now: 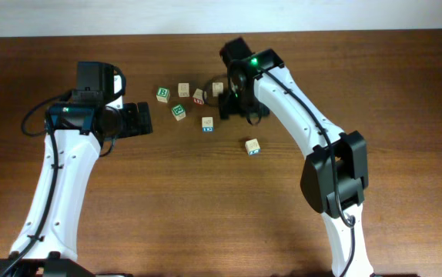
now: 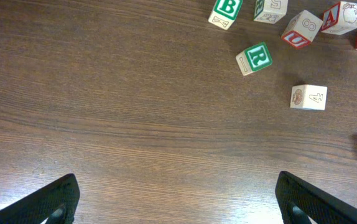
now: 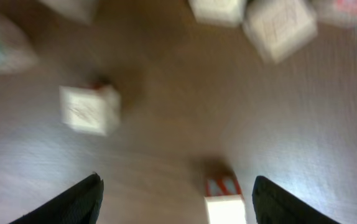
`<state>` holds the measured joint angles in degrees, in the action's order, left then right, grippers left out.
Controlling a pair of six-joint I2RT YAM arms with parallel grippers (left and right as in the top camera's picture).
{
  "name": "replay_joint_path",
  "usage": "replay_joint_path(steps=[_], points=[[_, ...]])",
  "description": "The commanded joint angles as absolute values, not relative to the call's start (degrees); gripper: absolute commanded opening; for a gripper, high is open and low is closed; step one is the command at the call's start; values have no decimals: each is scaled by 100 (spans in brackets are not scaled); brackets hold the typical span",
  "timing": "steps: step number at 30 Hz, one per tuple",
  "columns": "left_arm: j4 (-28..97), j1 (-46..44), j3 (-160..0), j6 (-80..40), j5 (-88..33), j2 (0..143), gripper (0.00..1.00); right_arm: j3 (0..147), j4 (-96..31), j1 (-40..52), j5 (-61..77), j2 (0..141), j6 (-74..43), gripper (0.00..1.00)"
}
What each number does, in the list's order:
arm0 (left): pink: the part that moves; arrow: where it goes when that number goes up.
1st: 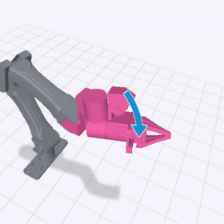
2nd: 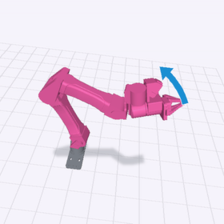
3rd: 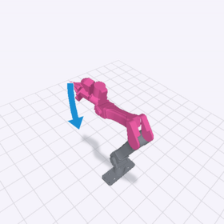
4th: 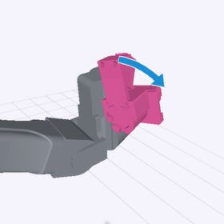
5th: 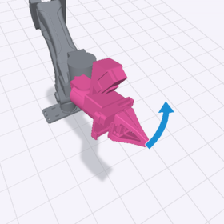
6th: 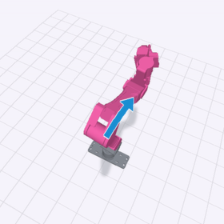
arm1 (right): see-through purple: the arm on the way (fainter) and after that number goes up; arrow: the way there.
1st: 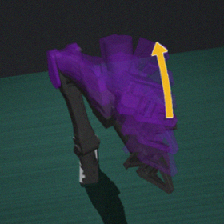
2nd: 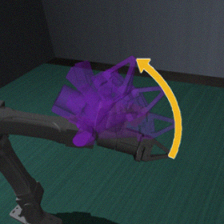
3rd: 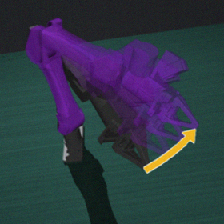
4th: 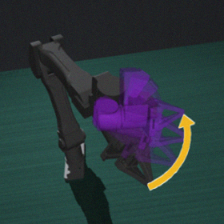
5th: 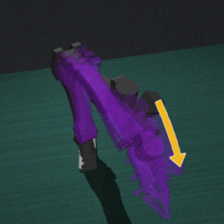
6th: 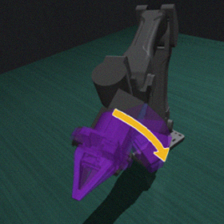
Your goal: Rotate 3 blocks
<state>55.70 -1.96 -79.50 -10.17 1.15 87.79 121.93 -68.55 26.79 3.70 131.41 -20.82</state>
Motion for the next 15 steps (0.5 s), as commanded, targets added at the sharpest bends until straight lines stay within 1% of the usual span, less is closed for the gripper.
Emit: replay_joint_path(steps=[1,5,12,14,15], points=[[5564,-209,-8058,-1087,176,8807,99,12265,-6318,2915,617,13240,-2349,77],[5564,-209,-8058,-1087,176,8807,99,12263,-5564,3277,237,13607,-2604,77],[5564,-209,-8058,-1087,176,8807,99,12263,-5334,3444,161,14101,-2600,77],[5564,-209,-8058,-1087,176,8807,99,12256,-5282,3450,161,14101,-2600,68],[5564,-209,-8058,-1087,176,8807,99,12239,-5277,3450,163,14108,-2600,59]])
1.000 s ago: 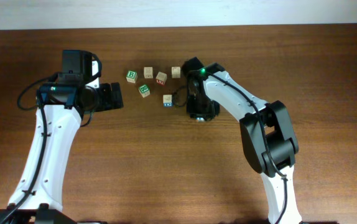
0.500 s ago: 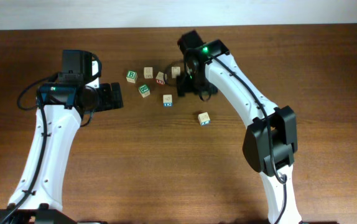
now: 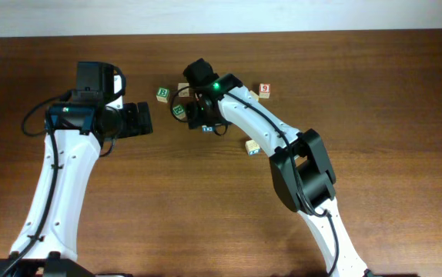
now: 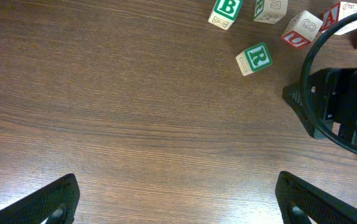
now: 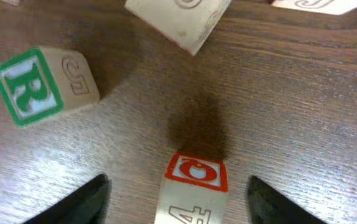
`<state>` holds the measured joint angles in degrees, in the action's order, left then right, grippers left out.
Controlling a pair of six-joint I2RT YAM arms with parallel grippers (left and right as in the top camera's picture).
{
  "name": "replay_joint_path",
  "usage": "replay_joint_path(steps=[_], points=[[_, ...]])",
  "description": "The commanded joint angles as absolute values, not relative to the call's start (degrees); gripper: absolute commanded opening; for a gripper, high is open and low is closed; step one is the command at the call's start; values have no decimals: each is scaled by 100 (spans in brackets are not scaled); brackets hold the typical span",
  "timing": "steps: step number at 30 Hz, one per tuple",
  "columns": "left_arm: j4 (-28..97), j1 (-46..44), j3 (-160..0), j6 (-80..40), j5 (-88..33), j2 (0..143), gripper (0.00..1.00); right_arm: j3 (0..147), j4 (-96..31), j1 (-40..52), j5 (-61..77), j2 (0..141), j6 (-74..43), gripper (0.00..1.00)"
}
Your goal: Rotate 3 blocks
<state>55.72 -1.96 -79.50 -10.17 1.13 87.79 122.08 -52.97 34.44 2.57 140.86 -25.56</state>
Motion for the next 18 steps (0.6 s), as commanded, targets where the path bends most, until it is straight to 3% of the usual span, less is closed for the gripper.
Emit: replay_joint_path(steps=[1,3,5,18], points=[[5564,-209,-8058,-1087,176,8807,99,12195,-5269,3454,163,14116,-2600,54],[5564,-209,-8058,-1087,176,8807,99,12116,-5286,3454,163,14116,-2602,40],[5564,-209,-8058,-1087,176,8807,99,12112,-5470,3454,163,14116,-2602,35],[5566,-209,-8058,-1087,176,8807,99,12119,-8001,3124,167,14094,-2602,34]])
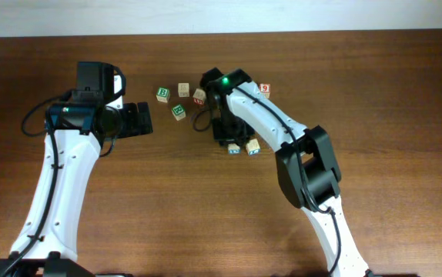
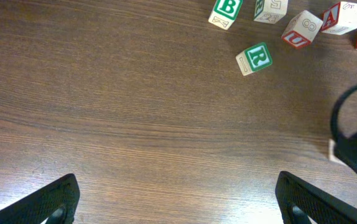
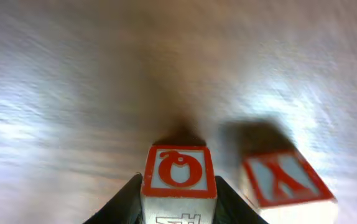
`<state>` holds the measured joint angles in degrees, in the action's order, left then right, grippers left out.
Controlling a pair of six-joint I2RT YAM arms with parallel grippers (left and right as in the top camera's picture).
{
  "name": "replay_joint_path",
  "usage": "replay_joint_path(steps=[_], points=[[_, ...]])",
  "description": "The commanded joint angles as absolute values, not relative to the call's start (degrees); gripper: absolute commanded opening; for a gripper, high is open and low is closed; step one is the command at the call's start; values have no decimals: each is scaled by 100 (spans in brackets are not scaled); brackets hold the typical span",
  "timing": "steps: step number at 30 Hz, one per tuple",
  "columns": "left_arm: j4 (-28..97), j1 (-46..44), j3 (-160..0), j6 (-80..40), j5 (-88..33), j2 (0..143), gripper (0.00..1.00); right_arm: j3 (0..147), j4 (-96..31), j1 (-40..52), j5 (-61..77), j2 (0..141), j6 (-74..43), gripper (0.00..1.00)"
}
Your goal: Rotate 3 blocks
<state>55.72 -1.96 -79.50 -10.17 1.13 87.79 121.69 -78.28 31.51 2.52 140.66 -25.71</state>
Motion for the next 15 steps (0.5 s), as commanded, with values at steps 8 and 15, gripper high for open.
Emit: replay_joint_path(steps=[8,15], points=[[5566,-209,-8058,-1087,176,8807,99,12398,-8208,2980,327,14077,-2596,52],[5564,-209,-8058,-1087,176,8807,99,14359,-7988,2773,672,14018,-2171,57]])
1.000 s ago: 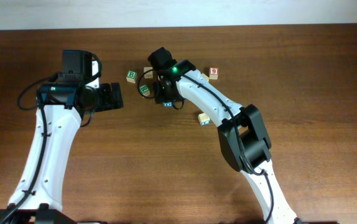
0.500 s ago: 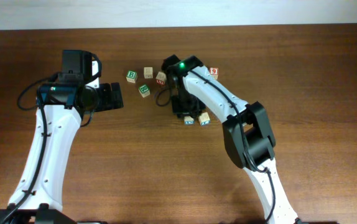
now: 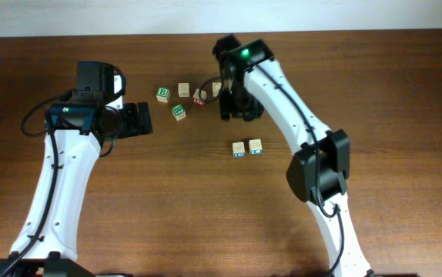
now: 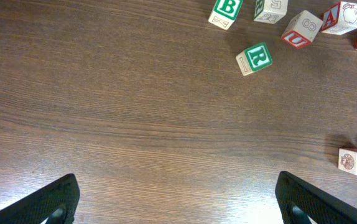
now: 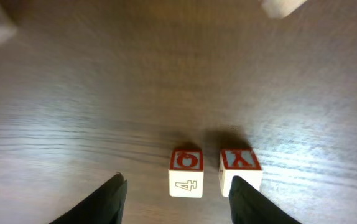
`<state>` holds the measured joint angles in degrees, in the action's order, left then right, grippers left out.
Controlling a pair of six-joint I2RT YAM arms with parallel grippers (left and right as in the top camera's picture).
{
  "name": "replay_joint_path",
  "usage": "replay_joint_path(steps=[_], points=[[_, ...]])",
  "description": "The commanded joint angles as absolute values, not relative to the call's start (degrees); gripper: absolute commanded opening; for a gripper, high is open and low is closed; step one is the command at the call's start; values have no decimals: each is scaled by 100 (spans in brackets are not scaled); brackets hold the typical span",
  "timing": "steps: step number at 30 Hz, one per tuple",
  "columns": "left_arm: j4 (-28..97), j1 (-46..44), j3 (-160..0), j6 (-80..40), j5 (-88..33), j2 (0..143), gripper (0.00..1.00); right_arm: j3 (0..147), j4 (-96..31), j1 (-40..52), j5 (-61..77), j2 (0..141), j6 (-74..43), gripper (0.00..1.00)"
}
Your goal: Rotate 3 blocks
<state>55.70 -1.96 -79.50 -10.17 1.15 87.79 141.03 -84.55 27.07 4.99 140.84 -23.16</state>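
Two wooden blocks stand side by side in mid-table: one with a red O on top and a 4 on its side (image 5: 186,172) (image 3: 239,148), the other with a red-framed letter face (image 5: 239,169) (image 3: 255,146). My right gripper (image 5: 177,202) (image 3: 234,108) is open and raised, back from the pair, holding nothing. A green R block (image 4: 254,58) (image 3: 179,112) and a green B block (image 4: 226,11) lie at the back. My left gripper (image 4: 178,205) (image 3: 140,119) hangs open at the left, away from all blocks.
More lettered blocks sit in the back cluster: one marked 8 (image 4: 301,28), an A block (image 4: 341,17), a red-faced one and a pale one (image 3: 183,90). The right arm's links partly cover that cluster. Dark wooden table (image 3: 128,200) all round.
My right gripper was shut on the O block, low beside the other lettered block. Now it is open, higher and farther back, and the O block stands free next to its neighbour.
At first my right gripper hovered open over the back cluster, with the O block alone in mid-table. Then it was open around that block. Then it held the block beside the lone block further right. Now the block stands there, let go. The left arm stayed still.
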Motion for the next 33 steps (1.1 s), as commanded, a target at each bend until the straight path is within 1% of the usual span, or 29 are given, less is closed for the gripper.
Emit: replay_joint_path(steps=[1,2,4,6,7,9,11,16,17,18,20,21,24,25,27,33], points=[[5566,-209,-8058,-1087,176,8807,99,14331,-7658,2814,714,14038,-2250,57],[5566,-209,-8058,-1087,176,8807,99,14276,-7314,2875,716,14079,-2344,57],[5566,-209,-8058,-1087,176,8807,99,14053,-6331,3142,705,14206,-2331,62],[5568,-209,-8058,-1087,176,8807,99,13985,-5966,3286,709,14331,-2145,66],[5566,-209,-8058,-1087,176,8807,99,13979,-5745,3439,729,14492,-1557,72],[5566,-209,-8058,-1087,176,8807,99,13979,-5540,3693,725,14755,-707,76],[5566,-209,-8058,-1087,176,8807,99,13979,-5465,3813,683,14914,-593,77],[5566,-209,-8058,-1087,176,8807,99,13974,-5129,3859,685,15240,-596,77],[5564,-209,-8058,-1087,176,8807,99,13974,-5089,3861,687,15244,-598,75],[5566,-209,-8058,-1087,176,8807,99,13974,-5041,3861,687,15244,-598,72],[5564,-209,-8058,-1087,176,8807,99,13974,-4989,3861,687,15244,-600,55],[5566,-209,-8058,-1087,176,8807,99,13974,-4989,3861,685,15244,-600,51],[5566,-209,-8058,-1087,176,8807,99,13970,-5043,3861,685,15244,-600,46],[5566,-209,-8058,-1087,176,8807,99,13970,-5094,3861,683,15244,-624,40],[5566,-209,-8058,-1087,176,8807,99,13970,-5188,3861,659,15244,-646,37],[5566,-209,-8058,-1087,176,8807,99,13972,-5819,3861,502,15242,-1168,36]])
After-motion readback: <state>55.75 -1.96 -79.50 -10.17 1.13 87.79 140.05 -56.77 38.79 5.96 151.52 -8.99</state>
